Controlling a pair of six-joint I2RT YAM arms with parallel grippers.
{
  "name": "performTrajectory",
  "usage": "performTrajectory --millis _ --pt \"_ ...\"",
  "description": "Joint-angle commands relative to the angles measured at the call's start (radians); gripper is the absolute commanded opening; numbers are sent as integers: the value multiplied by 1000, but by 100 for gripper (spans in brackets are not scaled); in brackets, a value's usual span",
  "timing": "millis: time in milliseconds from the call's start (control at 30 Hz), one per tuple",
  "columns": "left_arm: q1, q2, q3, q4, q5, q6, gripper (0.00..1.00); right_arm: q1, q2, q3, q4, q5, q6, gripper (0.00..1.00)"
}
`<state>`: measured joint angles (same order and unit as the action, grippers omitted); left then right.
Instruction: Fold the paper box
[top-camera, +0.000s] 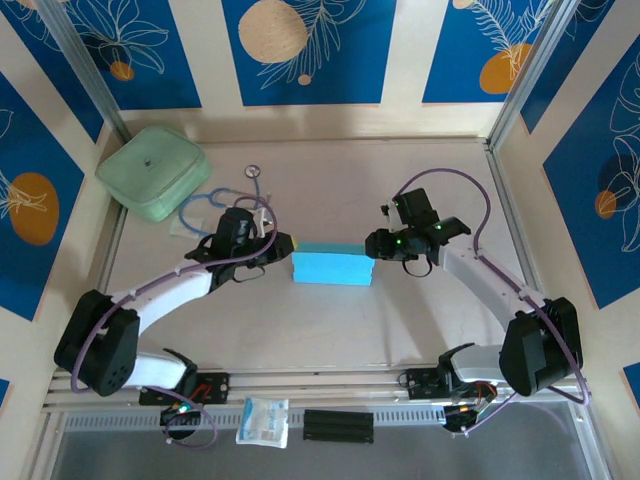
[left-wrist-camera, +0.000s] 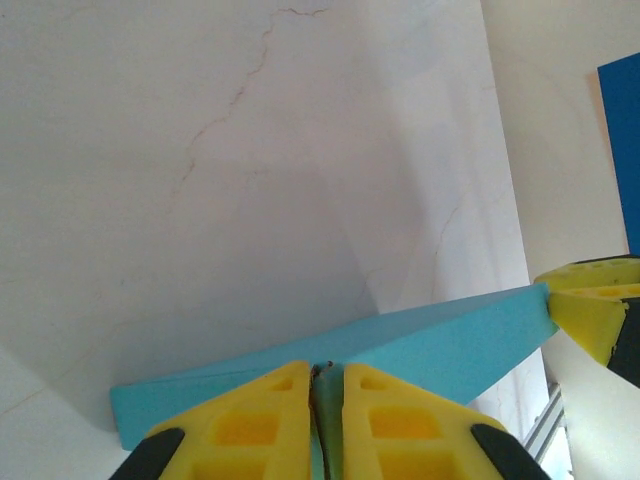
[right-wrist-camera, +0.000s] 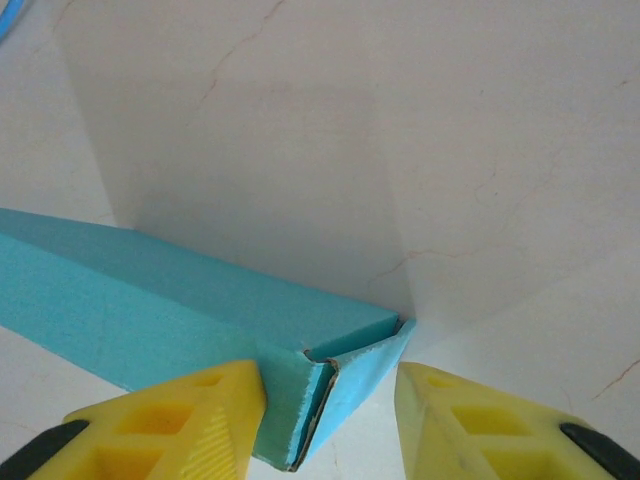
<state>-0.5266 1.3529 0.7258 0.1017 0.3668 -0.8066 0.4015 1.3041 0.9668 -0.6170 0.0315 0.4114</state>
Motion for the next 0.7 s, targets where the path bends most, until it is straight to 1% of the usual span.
performTrajectory --millis 0,67,133,200,267,300,400,467,533,600,633,667 --pt "-48 1 -6 -180 64 48 15 60 9 -68 -123 18 33 42" --pt "-62 -44 11 -246 29 80 23 88 -33 -96 -128 36 63 42" --pt "-81 -111 14 -312 -26 112 37 118 -90 -135 -130 50 107 42" --pt "-102 -188 5 -367 -73 138 50 147 -158 -176 -131 24 148 43" --pt "-121 -253 -7 -408 -115 151 60 168 -212 -199 -137 -4 172 45" --pt "-127 -280 -12 -433 -140 157 62 171 -238 -199 -148 -17 177 47" --pt "-132 -310 -10 -481 -183 175 67 169 -284 -171 -160 -13 190 51" --pt "-132 -293 -1 -507 -215 176 69 163 -286 -153 -161 21 198 58" --pt "-132 -251 18 -540 -249 179 70 153 -267 -159 -139 42 211 62" --pt "-132 -185 42 -576 -284 185 72 142 -226 -182 -99 25 237 65" --pt "-132 -153 55 -588 -288 190 72 140 -202 -191 -81 8 244 66" --pt "-132 -111 65 -581 -263 208 73 142 -171 -203 -62 -10 256 67"
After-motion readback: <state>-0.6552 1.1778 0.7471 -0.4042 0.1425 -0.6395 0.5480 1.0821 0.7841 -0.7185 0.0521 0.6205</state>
